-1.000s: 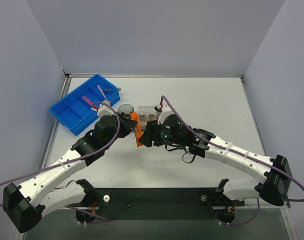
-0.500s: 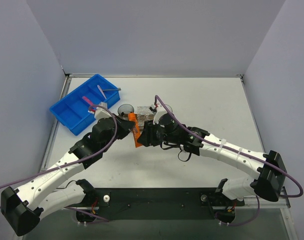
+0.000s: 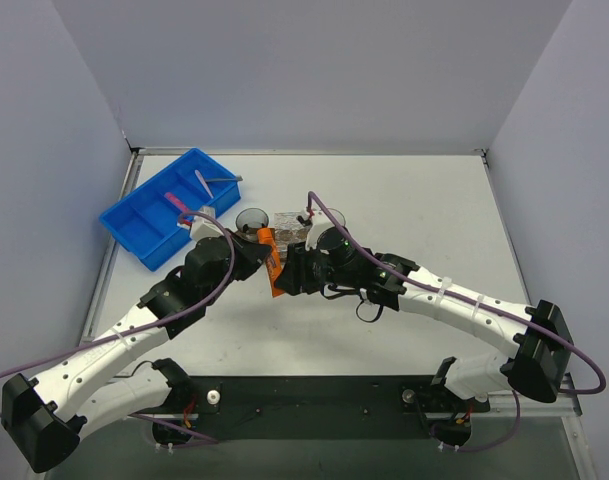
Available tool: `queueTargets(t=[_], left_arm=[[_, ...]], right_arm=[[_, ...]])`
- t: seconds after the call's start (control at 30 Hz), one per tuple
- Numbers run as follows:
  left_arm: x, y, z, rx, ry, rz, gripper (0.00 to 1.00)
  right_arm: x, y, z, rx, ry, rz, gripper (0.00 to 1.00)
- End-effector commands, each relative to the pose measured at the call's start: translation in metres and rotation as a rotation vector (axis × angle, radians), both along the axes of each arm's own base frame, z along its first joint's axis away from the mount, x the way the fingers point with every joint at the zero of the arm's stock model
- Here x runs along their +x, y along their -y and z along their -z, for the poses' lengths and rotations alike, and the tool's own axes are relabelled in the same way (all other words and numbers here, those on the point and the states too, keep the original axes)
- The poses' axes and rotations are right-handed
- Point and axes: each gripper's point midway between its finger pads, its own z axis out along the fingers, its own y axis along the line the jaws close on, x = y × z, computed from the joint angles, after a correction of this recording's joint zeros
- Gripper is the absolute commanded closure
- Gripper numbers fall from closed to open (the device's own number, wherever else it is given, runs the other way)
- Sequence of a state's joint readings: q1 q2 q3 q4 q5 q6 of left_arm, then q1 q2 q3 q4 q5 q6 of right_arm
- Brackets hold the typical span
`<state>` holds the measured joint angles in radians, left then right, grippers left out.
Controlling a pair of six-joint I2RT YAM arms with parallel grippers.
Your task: Prepare toiletry sets of a toothbrush and toothpaste on the tray
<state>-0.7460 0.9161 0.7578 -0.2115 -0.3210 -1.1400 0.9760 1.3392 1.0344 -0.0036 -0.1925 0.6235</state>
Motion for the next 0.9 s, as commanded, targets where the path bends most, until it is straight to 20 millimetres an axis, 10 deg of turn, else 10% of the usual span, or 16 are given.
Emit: queueTargets(t=[0.0, 0.3, 0.57, 0.87], left_arm=[[0.001, 0.009, -0.036, -0.111, 0.087, 0.018, 0.95], [-0.001, 0.015, -0.034, -0.116, 0.089, 0.056, 0.90], [-0.008, 0.025, -0.041, 0.002, 0.156, 0.187, 0.21], [-0.029, 0.030, -0.042, 0.250, 0.323, 0.521, 0.13]], right_arm=[[0.001, -0.008, -0.011, 0.029, 0.022, -0.038, 0.64], [0.000, -0.008, -0.015, 0.047, 0.022, -0.049, 1.00], [-0.002, 0.018, -0.019, 0.028, 0.003, -0.062, 1.00], [-0.046, 0.077, -0.014, -0.133, -0.125, -0.206, 1.00]])
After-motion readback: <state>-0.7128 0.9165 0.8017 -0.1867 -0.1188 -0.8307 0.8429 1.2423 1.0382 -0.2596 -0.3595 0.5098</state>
